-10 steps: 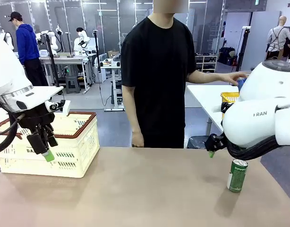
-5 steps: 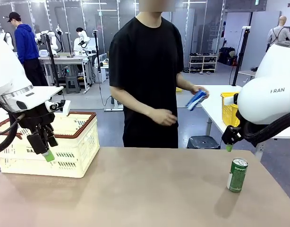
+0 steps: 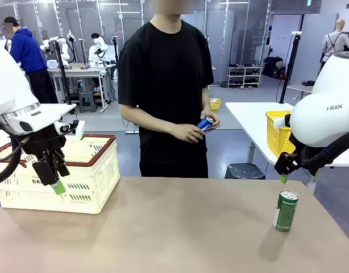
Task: Place the drinks into the Shopping basket.
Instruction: Pick up one drink and place it into the Shopping basket.
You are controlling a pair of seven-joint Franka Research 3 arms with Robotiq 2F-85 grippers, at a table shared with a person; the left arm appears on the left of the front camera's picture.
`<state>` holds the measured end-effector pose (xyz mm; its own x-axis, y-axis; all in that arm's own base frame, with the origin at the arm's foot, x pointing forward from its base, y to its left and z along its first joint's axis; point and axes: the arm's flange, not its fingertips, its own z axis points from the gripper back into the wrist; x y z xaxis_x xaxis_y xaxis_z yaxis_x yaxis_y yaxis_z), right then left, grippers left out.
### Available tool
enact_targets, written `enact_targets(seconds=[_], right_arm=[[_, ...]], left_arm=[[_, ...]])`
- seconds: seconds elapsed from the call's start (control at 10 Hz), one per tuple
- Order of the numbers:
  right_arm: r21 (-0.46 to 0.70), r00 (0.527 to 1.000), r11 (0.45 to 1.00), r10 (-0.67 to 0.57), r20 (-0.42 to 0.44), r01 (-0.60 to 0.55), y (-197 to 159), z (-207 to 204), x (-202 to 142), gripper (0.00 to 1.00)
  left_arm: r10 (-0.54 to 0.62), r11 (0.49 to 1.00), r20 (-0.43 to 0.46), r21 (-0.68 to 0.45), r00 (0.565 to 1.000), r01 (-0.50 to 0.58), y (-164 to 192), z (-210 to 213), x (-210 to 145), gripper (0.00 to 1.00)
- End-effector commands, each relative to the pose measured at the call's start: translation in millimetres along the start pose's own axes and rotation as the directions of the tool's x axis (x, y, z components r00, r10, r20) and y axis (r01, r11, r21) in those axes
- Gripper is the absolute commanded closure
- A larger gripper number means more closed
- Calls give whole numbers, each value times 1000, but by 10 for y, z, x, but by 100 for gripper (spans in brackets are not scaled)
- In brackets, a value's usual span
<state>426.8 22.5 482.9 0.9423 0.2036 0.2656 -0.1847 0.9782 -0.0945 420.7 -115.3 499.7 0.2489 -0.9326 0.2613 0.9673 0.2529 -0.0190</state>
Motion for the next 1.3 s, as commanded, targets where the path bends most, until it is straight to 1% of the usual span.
enact_targets(seconds=[0.0, 0.2, 0.7, 0.9, 1.2], right_arm=[[0, 1000, 1000, 8, -4, -8, -74, -35, 35, 0], [-3, 1000, 1000, 6, -9, -6, -111, -139, 54, 0], [30, 999, 1000, -7, -39, 8, -179, -626, 104, 0], [10, 999, 1000, -8, -49, 8, -221, -789, 129, 0], [52, 999, 999, -1, -54, 4, -259, -983, 172, 0]], left_arm=[[2, 1000, -16, 6, 1000, -2, -11, 13, -1, 1], [2, 1000, -16, 6, 1000, -2, -11, 13, -1, 1], [2, 1000, -16, 6, 1000, -2, -11, 13, -1, 1], [2, 1000, -16, 6, 1000, -2, -11, 13, -1, 1], [2, 1000, -16, 6, 1000, -2, -11, 13, -1, 1]])
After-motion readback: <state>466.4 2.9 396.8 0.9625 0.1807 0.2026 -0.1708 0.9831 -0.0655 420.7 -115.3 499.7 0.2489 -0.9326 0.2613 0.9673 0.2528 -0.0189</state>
